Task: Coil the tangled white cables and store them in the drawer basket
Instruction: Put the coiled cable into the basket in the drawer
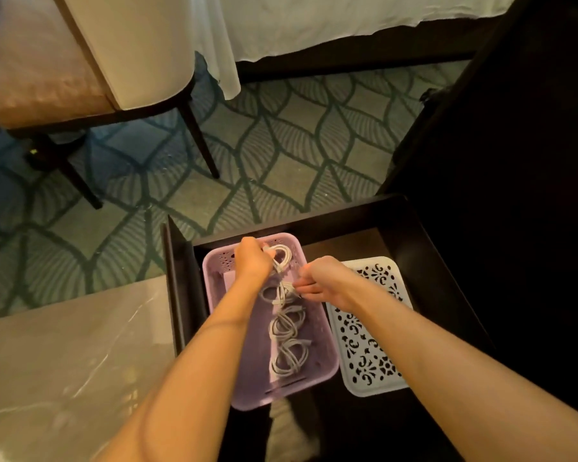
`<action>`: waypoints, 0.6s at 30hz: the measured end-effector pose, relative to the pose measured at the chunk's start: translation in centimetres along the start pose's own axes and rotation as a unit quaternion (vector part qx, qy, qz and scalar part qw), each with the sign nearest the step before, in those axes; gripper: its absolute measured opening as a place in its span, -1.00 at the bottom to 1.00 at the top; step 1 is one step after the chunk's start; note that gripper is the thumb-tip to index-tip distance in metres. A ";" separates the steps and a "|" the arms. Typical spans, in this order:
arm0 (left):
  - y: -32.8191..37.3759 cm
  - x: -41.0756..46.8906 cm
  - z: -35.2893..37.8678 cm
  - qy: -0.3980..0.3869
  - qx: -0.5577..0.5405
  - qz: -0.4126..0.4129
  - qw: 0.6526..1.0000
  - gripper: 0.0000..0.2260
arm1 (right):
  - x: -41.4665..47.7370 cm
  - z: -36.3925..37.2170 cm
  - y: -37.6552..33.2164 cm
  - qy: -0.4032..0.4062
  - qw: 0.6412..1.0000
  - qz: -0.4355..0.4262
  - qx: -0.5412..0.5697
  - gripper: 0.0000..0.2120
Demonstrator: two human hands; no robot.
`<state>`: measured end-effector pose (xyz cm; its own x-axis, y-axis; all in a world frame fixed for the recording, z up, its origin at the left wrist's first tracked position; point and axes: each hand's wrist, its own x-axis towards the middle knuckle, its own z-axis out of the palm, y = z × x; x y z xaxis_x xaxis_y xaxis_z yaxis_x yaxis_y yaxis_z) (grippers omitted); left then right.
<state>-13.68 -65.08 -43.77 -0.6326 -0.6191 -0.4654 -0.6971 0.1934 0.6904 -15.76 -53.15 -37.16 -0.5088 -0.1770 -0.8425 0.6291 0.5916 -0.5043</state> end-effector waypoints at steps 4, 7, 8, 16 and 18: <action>-1.3 0.1 1.0 0.020 -0.033 -0.031 0.999 -0.81 | 0.6 0.4 0.1 0.000 0.998 -0.021 -0.061 -0.72; -1.4 0.6 1.6 0.019 -0.046 -0.034 0.998 -0.81 | 1.4 0.3 0.1 0.004 0.997 -0.025 -0.077 -0.72; -1.4 0.7 1.8 0.019 -0.054 -0.031 0.998 -0.81 | 1.4 0.2 0.1 0.001 0.997 -0.027 -0.079 -0.72; -3.5 1.4 3.9 0.012 -0.118 -0.035 0.992 -0.91 | 1.3 0.5 0.3 -0.058 0.993 -0.014 -0.098 -0.71; -3.9 2.2 4.1 -0.004 -0.142 -0.078 0.987 -0.98 | 1.3 0.6 0.4 -0.075 0.994 -0.004 -0.083 -0.72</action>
<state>-13.74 -64.10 -49.74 -0.5294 -0.6178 -0.5814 -0.6637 -0.1252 0.7374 -15.81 -53.58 -38.59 -0.4134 -0.2899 -0.8632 0.5137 0.7085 -0.4839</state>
